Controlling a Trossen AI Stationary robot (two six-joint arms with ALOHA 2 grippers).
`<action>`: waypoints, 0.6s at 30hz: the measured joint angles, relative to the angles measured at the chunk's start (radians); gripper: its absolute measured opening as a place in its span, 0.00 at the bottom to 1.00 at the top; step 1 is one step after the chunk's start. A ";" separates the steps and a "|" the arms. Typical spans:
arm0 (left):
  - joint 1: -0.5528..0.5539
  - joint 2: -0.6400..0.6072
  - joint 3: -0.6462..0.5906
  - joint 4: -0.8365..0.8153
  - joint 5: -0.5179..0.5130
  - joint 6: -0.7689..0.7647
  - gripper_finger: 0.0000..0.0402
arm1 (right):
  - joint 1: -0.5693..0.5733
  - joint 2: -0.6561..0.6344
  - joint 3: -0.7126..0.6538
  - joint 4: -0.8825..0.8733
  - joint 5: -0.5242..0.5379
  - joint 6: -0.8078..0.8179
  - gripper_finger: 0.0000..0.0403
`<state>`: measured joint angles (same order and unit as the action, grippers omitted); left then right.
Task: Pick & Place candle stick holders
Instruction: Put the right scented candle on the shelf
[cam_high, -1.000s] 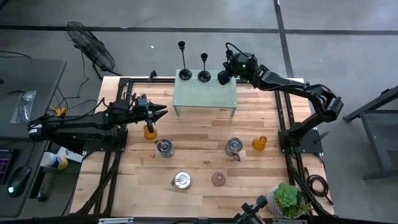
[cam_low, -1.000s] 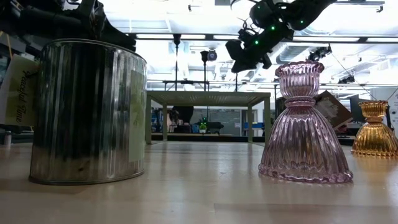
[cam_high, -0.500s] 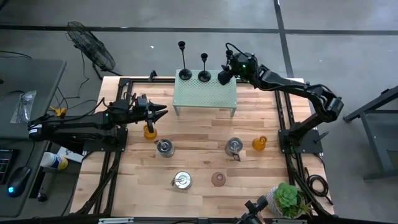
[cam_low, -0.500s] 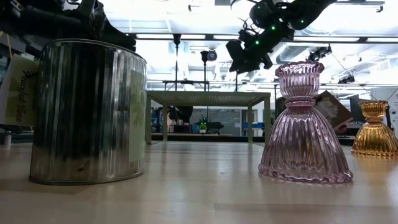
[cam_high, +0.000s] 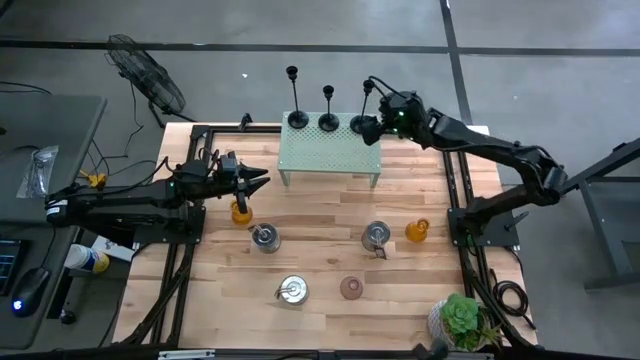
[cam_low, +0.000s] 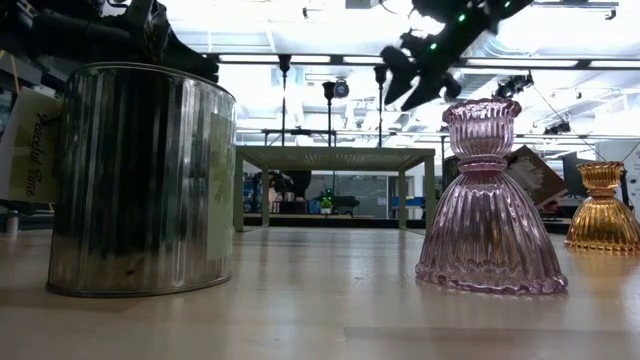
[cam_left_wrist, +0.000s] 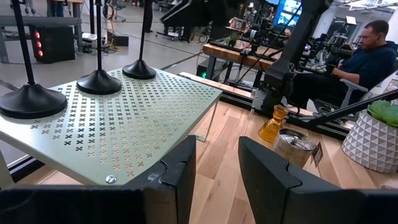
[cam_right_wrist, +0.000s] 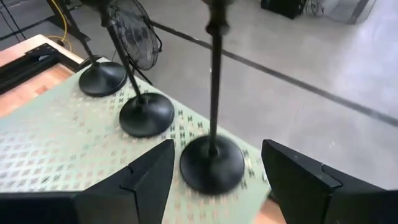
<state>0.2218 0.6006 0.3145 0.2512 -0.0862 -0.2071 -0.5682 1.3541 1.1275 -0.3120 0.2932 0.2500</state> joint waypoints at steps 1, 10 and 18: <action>0.000 0.000 0.000 0.000 0.000 0.000 0.29 | 0.007 -0.019 0.000 -0.024 0.000 0.017 0.58; 0.000 0.000 0.000 0.000 0.000 0.000 0.29 | 0.083 -0.179 0.000 -0.254 -0.058 0.139 0.58; 0.000 0.000 0.000 0.000 0.000 0.000 0.29 | 0.191 -0.229 0.000 -0.463 -0.070 0.304 0.58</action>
<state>0.2222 0.6007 0.3145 0.2508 -0.0861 -0.2070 -0.3773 1.1255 1.1278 -0.7746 0.2234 0.5537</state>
